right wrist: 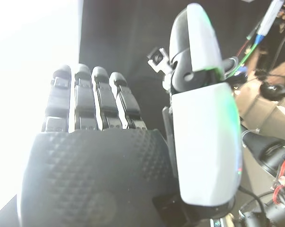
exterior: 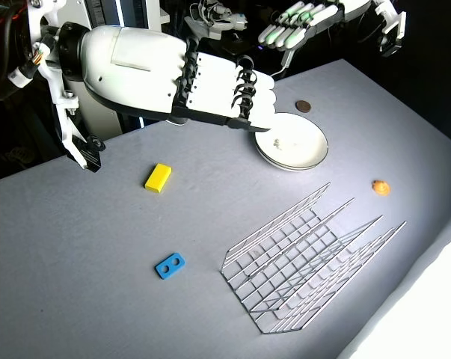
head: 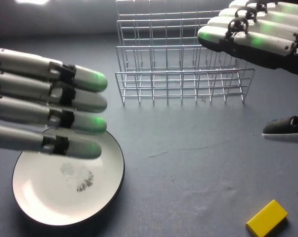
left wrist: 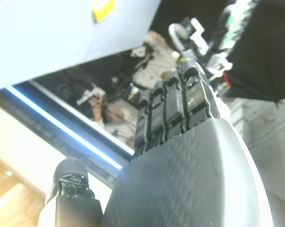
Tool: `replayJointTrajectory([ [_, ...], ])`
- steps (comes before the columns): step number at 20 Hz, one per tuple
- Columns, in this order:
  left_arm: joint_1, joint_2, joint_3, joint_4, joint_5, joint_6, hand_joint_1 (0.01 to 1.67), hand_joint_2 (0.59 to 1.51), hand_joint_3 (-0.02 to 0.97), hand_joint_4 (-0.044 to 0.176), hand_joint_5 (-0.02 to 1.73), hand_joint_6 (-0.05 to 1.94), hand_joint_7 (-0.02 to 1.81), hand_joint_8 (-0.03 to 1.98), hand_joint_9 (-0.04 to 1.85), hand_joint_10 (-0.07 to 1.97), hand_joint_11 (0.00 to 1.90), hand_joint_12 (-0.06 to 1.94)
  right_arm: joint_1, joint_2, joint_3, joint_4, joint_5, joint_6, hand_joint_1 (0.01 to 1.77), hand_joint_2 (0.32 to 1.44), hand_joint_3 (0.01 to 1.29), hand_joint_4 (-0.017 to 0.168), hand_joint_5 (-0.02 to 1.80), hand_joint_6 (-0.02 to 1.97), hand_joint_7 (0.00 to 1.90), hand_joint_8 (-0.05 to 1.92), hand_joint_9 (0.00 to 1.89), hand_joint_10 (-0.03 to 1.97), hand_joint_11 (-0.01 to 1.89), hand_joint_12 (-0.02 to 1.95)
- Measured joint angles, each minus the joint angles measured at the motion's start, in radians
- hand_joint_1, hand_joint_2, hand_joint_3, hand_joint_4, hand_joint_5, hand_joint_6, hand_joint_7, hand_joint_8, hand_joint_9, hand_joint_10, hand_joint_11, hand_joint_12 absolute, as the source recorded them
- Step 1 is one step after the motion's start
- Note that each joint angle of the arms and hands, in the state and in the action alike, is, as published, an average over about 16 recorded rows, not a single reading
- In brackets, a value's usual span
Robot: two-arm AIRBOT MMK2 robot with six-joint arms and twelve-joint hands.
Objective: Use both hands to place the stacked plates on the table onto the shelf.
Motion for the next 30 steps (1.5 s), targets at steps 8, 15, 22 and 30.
replayJointTrajectory([
  [8, 0.002, -0.009, 0.005, 0.102, 0.021, -0.025, 0.02, 1.124, 0.004, 0.003, 0.14, 0.01, 0.13, -0.01, 0.09, 0.02, 0.01, 0.18, -0.002, 0.000, -0.003, -0.066, -0.014, 0.037, 1.07, 1.04, 0.01, -0.005, 0.02, 0.00, 0.02, 0.02, 0.02, 0.00, 0.01, 0.00],
  [15, 0.070, -0.026, 0.010, 0.123, 0.118, -0.034, 0.01, 1.137, 0.005, 0.003, 0.14, 0.01, 0.13, -0.01, 0.10, 0.02, 0.01, 0.19, -0.003, 0.000, -0.005, -0.131, -0.031, 0.075, 1.09, 1.05, 0.01, -0.005, 0.02, 0.00, 0.02, 0.02, 0.02, 0.00, 0.02, 0.00],
  [22, 0.175, -0.052, 0.034, 0.094, 0.217, -0.018, 0.02, 1.140, 0.004, 0.002, 0.13, 0.01, 0.12, -0.02, 0.09, 0.02, 0.01, 0.16, -0.003, -0.002, -0.005, -0.164, -0.043, 0.085, 1.10, 1.05, 0.01, -0.004, 0.02, 0.00, 0.02, 0.02, 0.02, 0.00, 0.02, 0.00],
  [30, 0.297, -0.095, 0.086, 0.090, 0.243, 0.056, 0.02, 1.139, 0.005, 0.002, 0.12, 0.01, 0.11, -0.01, 0.06, 0.02, 0.01, 0.09, -0.006, -0.006, -0.005, -0.183, -0.056, 0.089, 1.08, 1.05, 0.01, -0.003, 0.02, 0.00, 0.02, 0.02, 0.02, 0.00, 0.02, 0.00],
])
